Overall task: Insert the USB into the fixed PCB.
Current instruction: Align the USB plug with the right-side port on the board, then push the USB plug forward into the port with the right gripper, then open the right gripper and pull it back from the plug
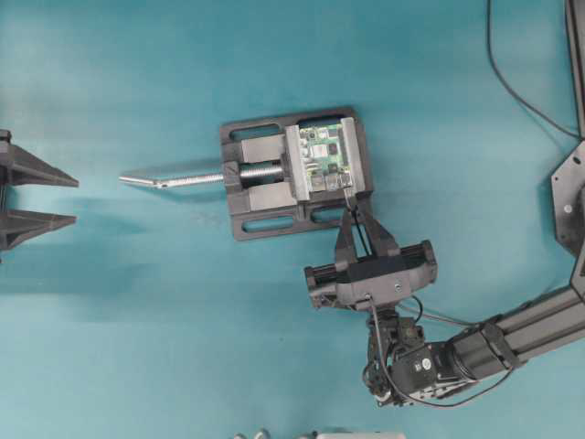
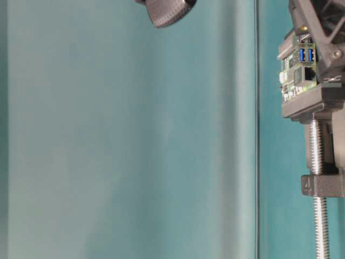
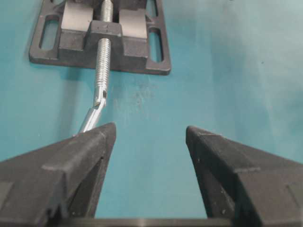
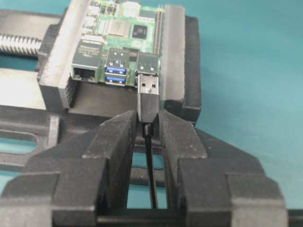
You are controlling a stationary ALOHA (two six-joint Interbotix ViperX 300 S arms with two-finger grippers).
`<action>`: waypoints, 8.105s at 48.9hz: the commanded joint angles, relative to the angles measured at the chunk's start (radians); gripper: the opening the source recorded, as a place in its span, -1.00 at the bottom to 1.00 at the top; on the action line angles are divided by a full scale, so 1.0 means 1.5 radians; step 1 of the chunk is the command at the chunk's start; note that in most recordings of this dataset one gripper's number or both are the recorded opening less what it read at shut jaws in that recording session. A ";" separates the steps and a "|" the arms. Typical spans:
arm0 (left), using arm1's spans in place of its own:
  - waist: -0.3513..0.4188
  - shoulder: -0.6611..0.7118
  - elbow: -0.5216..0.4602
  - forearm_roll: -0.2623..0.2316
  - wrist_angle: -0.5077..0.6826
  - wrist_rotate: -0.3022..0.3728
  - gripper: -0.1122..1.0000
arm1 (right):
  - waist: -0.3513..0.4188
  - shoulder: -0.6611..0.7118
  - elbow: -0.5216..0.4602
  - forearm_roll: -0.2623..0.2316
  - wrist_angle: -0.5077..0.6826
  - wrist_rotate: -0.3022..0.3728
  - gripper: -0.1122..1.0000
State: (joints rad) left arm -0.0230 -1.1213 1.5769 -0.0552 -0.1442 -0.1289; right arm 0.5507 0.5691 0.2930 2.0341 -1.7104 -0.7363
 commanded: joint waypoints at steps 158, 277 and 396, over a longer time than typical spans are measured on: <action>-0.001 0.004 -0.009 0.000 -0.002 -0.008 0.60 | -0.073 -0.031 -0.012 -0.024 0.018 -0.059 -0.43; -0.001 0.003 -0.009 0.000 -0.003 -0.008 0.60 | -0.035 -0.053 0.022 -0.011 0.052 -0.016 -0.43; -0.001 0.003 -0.009 0.000 -0.002 -0.008 0.60 | 0.076 -0.315 0.287 -0.151 0.233 -0.093 0.17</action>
State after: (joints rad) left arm -0.0230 -1.1213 1.5754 -0.0552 -0.1427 -0.1289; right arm 0.6673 0.1534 0.6980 1.8669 -1.3867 -0.8805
